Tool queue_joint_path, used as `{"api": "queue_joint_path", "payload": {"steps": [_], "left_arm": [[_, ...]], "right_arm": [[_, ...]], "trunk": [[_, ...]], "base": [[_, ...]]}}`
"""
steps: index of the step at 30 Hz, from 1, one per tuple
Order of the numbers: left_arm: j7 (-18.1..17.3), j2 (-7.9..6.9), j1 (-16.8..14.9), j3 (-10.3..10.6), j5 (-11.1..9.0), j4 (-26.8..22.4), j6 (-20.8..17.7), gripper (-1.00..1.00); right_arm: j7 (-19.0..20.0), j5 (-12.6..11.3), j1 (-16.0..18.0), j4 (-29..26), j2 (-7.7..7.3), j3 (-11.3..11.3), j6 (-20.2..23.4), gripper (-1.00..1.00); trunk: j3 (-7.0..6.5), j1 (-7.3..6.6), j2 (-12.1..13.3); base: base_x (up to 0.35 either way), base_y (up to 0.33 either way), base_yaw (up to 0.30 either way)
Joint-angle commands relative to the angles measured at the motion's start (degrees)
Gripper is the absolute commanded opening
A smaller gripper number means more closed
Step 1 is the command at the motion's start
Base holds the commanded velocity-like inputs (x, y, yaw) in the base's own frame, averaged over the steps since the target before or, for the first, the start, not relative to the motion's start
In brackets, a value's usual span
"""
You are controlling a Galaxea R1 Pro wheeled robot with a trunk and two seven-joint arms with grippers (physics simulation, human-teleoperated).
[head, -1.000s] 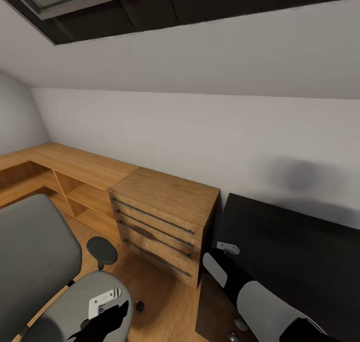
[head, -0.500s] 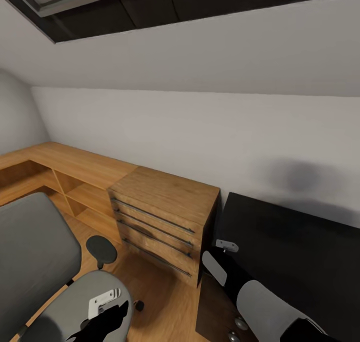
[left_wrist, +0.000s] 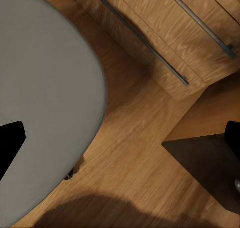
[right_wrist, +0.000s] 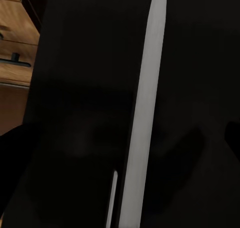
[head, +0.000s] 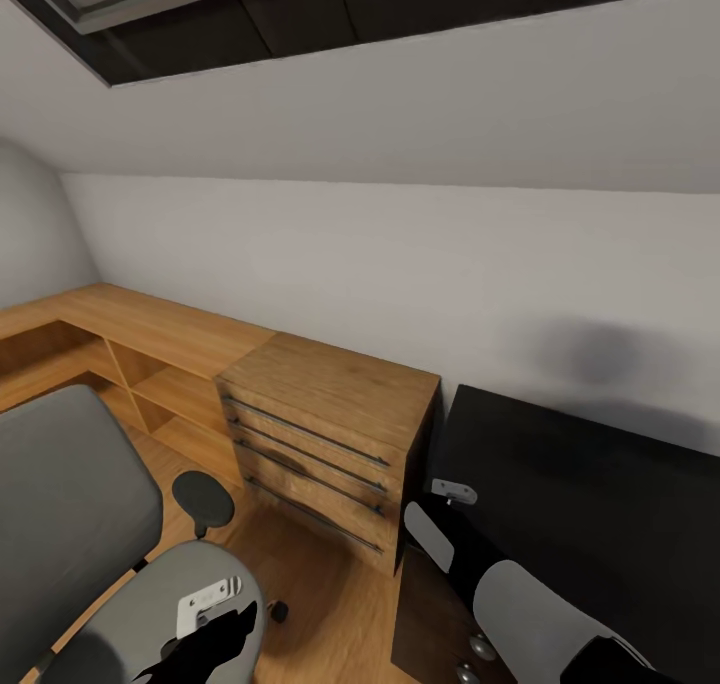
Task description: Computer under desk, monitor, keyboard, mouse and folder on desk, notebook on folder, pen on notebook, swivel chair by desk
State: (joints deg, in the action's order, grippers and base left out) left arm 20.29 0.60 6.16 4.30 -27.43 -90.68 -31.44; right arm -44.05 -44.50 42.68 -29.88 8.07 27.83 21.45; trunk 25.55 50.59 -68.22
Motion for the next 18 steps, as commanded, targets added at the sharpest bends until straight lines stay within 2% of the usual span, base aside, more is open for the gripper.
{"api": "queue_joint_path", "payload": {"steps": [1, 2, 3, 18], "left_arm": [[0.54, -0.01, -0.01, 0.03, -0.61, -0.09, -0.11, 1.00], [0.54, -0.02, -0.01, 0.03, -0.61, -0.10, -0.11, 1.00], [0.54, -0.01, -0.01, 0.02, -0.61, -0.10, -0.11, 1.00], [0.54, -0.03, -0.01, 0.02, -0.61, -0.05, -0.11, 1.00]], "right_arm": [[-0.29, -0.32, 0.03, 1.84, -0.07, 0.29, 0.38, 1.00], [-0.28, -0.32, 0.03, 1.84, -0.07, 0.29, 0.39, 1.00], [-0.30, -0.32, 0.03, 1.84, -0.07, 0.29, 0.37, -1.00], [-0.28, -0.32, 0.03, 1.84, -0.07, 0.33, 0.37, -1.00]], "trunk": [[0.06, 0.01, -0.02], [0.06, 0.01, -0.02], [0.06, 0.01, -0.02], [0.06, 0.01, -0.02]], "base": [[0.000, 0.000, 0.000], [0.000, 0.000, 0.000], [0.000, 0.000, 0.000], [0.000, 0.000, 0.000]]}}
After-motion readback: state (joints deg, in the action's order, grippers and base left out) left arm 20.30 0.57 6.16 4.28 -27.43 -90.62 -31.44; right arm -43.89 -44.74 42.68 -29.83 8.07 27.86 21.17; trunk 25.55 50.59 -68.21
